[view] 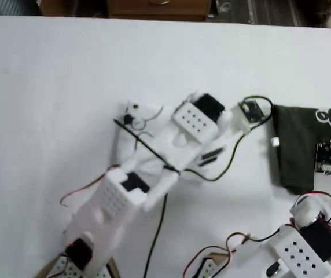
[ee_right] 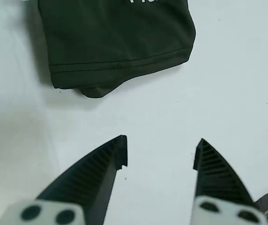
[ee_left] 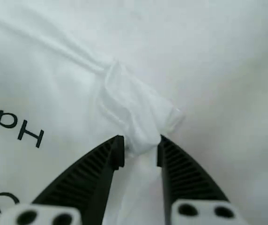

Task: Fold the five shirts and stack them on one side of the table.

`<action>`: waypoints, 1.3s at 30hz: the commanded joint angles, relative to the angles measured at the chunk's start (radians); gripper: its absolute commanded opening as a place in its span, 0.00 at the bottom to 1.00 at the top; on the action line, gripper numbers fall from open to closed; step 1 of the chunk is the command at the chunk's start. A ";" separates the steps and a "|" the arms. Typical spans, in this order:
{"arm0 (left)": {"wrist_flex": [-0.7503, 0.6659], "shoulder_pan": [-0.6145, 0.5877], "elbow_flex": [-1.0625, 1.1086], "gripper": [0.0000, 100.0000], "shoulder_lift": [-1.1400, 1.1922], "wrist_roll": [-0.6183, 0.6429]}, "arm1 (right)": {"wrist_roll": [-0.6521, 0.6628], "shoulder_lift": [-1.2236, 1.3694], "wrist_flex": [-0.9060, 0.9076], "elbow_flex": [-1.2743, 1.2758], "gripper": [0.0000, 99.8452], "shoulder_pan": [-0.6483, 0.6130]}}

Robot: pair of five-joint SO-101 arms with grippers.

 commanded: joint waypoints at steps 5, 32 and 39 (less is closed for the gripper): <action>0.017 -0.068 0.015 0.25 -0.285 0.002 | -0.003 -0.010 0.001 -0.011 0.24 -0.005; 0.015 -0.084 -0.090 0.25 -0.094 0.003 | -0.006 -0.010 -0.002 -0.011 0.24 -0.008; 0.017 -0.120 -0.085 0.25 -0.189 0.005 | -0.018 0.005 -0.047 -0.005 0.24 -0.088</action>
